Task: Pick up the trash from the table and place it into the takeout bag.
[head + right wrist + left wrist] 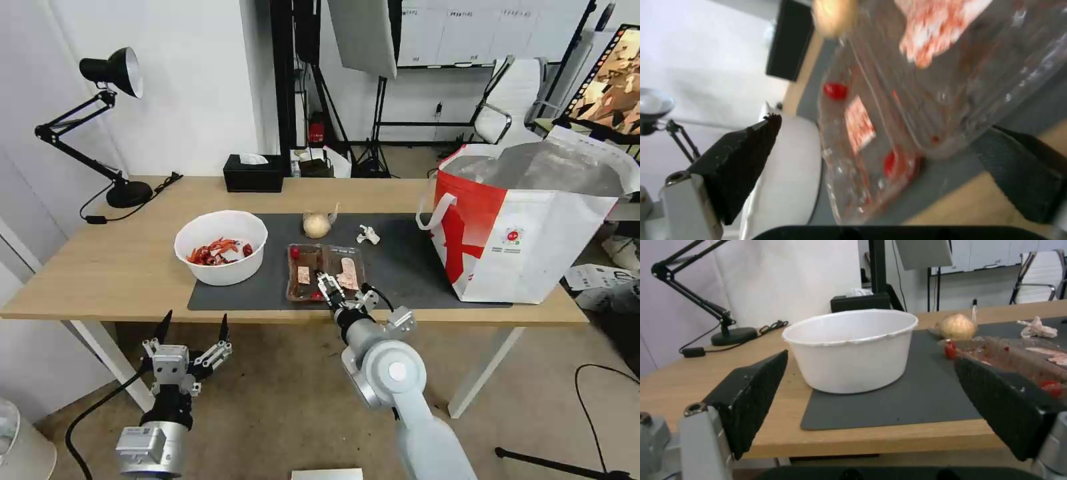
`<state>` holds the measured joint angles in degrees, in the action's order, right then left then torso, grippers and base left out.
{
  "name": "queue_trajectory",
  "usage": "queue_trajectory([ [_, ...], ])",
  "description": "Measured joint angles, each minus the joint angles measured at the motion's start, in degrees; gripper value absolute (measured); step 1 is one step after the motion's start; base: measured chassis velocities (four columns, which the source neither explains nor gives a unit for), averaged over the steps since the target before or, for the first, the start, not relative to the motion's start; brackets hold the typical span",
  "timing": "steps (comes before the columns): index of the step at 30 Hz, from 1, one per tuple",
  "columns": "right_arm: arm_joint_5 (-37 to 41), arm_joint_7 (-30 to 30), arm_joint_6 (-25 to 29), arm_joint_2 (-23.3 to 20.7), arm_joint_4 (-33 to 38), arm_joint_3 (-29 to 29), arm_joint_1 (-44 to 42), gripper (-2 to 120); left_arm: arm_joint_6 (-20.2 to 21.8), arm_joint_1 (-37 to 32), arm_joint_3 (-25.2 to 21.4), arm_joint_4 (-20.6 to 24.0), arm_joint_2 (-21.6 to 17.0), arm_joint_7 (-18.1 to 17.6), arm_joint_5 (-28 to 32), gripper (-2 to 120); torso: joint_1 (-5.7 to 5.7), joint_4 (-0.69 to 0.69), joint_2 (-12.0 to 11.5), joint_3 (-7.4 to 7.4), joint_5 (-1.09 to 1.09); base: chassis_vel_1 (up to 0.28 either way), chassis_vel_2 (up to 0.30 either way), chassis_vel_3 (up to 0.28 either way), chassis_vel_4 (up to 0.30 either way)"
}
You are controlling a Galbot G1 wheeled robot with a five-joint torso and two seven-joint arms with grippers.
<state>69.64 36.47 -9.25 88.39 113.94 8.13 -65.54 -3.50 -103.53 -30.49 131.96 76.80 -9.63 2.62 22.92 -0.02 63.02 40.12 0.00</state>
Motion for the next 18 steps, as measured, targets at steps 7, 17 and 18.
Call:
queue_trajectory([
  [7, -5.77, -4.43, 0.33, -1.44, -0.04, -0.02, 1.30, 100, -0.34, 0.05, 0.09, -0.27, 0.21, -0.01, 0.01, 100, 0.00, 0.01, 0.00, 0.00, 0.00, 0.000, 0.000, 0.000, 0.000],
  [17, 5.80, -3.36, -8.89, -2.49, -4.64, -1.69, 9.25, 100, -1.11, -0.38, -0.06, -0.29, 0.80, -0.08, -0.24, 100, 0.00, 0.02, 0.00, 0.00, 0.00, 0.000, 0.000, 0.000, 0.000],
  [18, 6.93, -2.26, -9.34, -2.19, -5.01, -1.88, 9.76, 100, -1.11, -0.43, -0.10, -0.18, 0.87, -0.09, -0.27, 100, 0.00, 0.03, 0.00, 0.00, 0.00, 0.000, 0.000, 0.000, 0.000],
])
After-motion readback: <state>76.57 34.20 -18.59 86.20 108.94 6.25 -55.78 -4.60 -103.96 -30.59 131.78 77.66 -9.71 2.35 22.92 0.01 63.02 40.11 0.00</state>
